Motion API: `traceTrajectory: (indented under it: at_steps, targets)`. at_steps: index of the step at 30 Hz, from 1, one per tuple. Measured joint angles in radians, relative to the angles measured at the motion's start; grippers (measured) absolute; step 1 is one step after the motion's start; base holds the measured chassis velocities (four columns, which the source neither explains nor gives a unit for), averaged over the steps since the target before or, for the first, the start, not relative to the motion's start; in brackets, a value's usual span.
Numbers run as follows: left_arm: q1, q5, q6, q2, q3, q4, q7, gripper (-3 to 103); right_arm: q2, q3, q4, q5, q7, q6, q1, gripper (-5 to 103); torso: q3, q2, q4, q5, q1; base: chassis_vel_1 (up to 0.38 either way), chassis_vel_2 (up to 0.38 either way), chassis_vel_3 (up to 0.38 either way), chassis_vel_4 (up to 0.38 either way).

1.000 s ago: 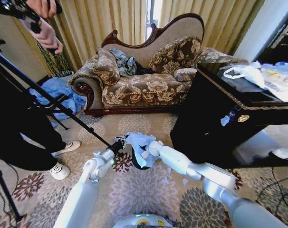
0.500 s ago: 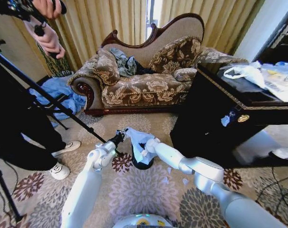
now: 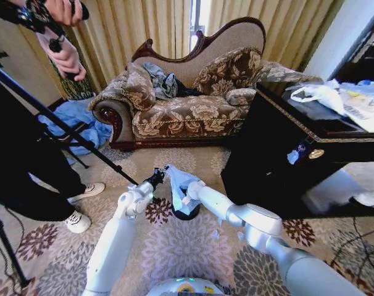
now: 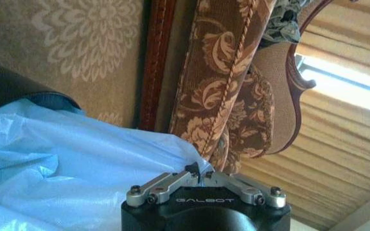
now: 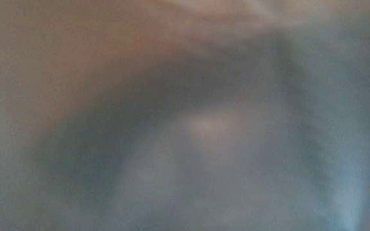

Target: Place a garbage bag over the trash bin.

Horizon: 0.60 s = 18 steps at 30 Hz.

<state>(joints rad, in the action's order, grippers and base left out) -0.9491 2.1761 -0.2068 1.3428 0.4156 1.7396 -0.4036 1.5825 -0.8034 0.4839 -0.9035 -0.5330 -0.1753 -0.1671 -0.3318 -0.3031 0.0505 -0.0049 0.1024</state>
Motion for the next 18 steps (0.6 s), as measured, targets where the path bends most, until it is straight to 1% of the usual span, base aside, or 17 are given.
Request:
traceTrajectory:
  at_steps: [6,10,18]
  targets:
    - [0.015,-0.016,-0.008,0.003,-0.016,-0.038,0.011,0,0.026,0.031,-0.054,-0.025,0.018,0.0,-0.01,0,0.0,0.0,-0.0003,0.0001,0.0,0.0,0.0,0.0,0.0]
    - [0.019,-0.033,-0.01,0.004,-0.024,-0.07,0.019,0,0.028,0.046,-0.076,-0.032,0.028,0.0,-0.01,0,0.0,0.0,0.0001,0.0001,0.0,0.0,0.0,0.0,0.0]
    - [0.023,-0.061,-0.019,0.001,-0.034,-0.132,0.039,0,0.027,0.055,-0.092,-0.033,0.029,0.001,-0.006,0,0.0,0.0,-0.0001,0.0,0.0,0.0,0.0,0.0,0.0]
